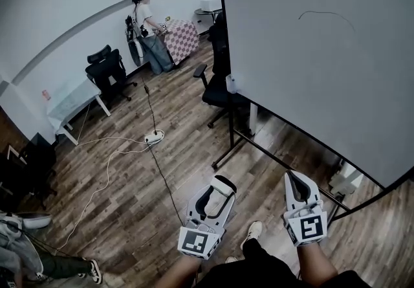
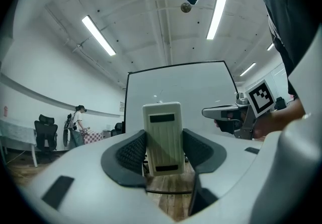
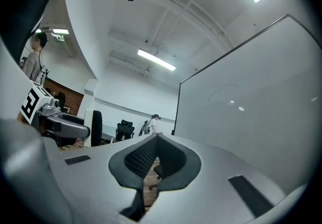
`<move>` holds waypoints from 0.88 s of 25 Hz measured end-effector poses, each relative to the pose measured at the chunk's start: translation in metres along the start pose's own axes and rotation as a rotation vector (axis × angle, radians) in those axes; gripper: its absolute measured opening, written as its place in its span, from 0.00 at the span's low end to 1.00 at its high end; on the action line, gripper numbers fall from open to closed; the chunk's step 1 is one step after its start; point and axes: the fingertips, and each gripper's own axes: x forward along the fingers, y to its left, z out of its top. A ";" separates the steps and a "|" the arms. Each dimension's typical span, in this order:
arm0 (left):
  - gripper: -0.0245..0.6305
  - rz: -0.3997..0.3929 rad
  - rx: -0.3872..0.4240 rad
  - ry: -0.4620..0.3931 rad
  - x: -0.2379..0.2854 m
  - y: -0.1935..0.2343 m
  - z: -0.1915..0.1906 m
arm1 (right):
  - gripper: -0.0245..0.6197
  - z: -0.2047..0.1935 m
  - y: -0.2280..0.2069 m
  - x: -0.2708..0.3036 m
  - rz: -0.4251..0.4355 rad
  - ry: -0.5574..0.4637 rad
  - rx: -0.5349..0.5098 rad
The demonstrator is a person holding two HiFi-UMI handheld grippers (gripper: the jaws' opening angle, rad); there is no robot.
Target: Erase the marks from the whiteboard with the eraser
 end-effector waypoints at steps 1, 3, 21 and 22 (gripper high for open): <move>0.41 0.002 0.000 -0.001 0.008 0.004 -0.001 | 0.07 0.000 -0.004 0.007 0.000 -0.012 0.003; 0.41 -0.010 0.008 0.002 0.027 0.011 -0.005 | 0.07 -0.004 -0.013 0.022 0.000 -0.021 0.005; 0.41 -0.047 0.036 -0.001 0.208 0.039 -0.004 | 0.07 -0.039 -0.132 0.133 -0.025 -0.016 0.001; 0.41 -0.047 0.038 -0.002 0.218 0.041 -0.004 | 0.07 -0.040 -0.140 0.137 -0.024 -0.008 -0.003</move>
